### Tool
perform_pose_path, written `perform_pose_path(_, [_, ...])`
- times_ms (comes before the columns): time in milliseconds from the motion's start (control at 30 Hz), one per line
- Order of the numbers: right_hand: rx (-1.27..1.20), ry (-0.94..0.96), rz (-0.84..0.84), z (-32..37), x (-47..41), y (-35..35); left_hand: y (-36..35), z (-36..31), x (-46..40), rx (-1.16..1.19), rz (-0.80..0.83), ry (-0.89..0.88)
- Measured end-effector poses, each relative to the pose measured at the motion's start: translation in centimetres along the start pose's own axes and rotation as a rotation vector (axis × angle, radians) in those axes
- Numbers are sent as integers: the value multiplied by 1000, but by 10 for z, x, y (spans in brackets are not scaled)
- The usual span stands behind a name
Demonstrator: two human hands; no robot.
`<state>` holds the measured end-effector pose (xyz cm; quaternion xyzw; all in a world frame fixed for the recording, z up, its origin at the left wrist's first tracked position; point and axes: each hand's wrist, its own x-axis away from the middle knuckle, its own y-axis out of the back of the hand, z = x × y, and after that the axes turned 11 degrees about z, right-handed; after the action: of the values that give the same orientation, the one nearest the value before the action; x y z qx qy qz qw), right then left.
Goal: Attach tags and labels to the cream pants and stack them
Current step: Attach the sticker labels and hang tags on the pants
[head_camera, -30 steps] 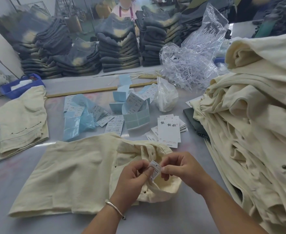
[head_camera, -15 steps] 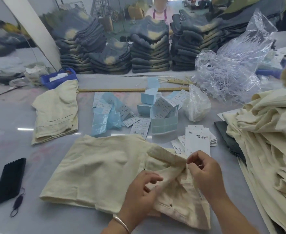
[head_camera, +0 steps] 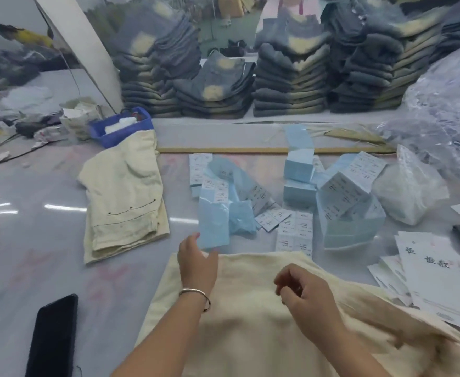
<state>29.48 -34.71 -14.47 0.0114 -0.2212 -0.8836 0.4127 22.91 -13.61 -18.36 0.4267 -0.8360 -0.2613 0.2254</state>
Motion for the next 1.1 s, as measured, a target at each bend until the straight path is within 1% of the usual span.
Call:
perform_pose_path(67, [27,-19,34,6,-26,-16,3,-2,-37,54,1,42])
perform_pose_path(133, [34,-48,41,12,-51,-28,4,-6,-64,122,84,112])
perform_pose_path(200, [33,-77,-8,17,-76,-36,7,-10,-77,184,196,176])
perform_pose_path(267, [8,-118,-99,24,-102,-39,13,-12,-80,354,318,168])
perform_pose_path(333, [-106,-190,-152,33,-129,-40,21,-9,-71,579,455,124])
perform_pose_path(400, [-256,-265,-94,43,-150,-41,31,-4,-57,749,622,72])
perform_pose_path(467, [-399,-307,13,52,-161,-47,37,5,-43,750,750,56])
perform_pose_path(500, [-479,-317,48,55,-163,-51,39,10,-38,707,754,54])
perform_pose_path(533, [-558,-319,59,56,-164,-56,39,13,-35,636,702,47])
perform_pose_path(567, [-626,-315,54,56,-164,-60,40,15,-36,531,593,14])
perform_pose_path(600, [-665,-305,43,55,-164,-63,42,16,-37,397,441,-61])
perform_pose_path(633, [-682,-289,25,55,-164,-66,45,14,-41,245,269,-188])
perform_pose_path(667, [-691,-267,7,55,-162,-67,48,12,-48,82,110,-372])
perform_pose_path(700, [-711,-247,-7,56,-162,-68,50,9,-56,-46,-6,-559])
perform_pose_path(733, [-732,-227,-6,57,-160,-67,52,5,-64,-124,-67,-706])
perform_pose_path(767, [-738,-207,1,58,-159,-66,52,0,-72,-173,-86,-804])
perform_pose_path(800, [-730,-187,10,58,-159,-65,52,-4,-80,-192,-79,-861])
perform_pose_path(900, [-707,-116,42,60,-157,-60,50,-12,-93,-229,-63,-986])
perform_pose_path(1033, [-615,-31,95,60,-154,-51,52,-12,-102,-217,-21,-1068])
perform_pose_path(1100, [-486,13,119,62,-154,-46,55,-14,-102,-221,22,-1078])
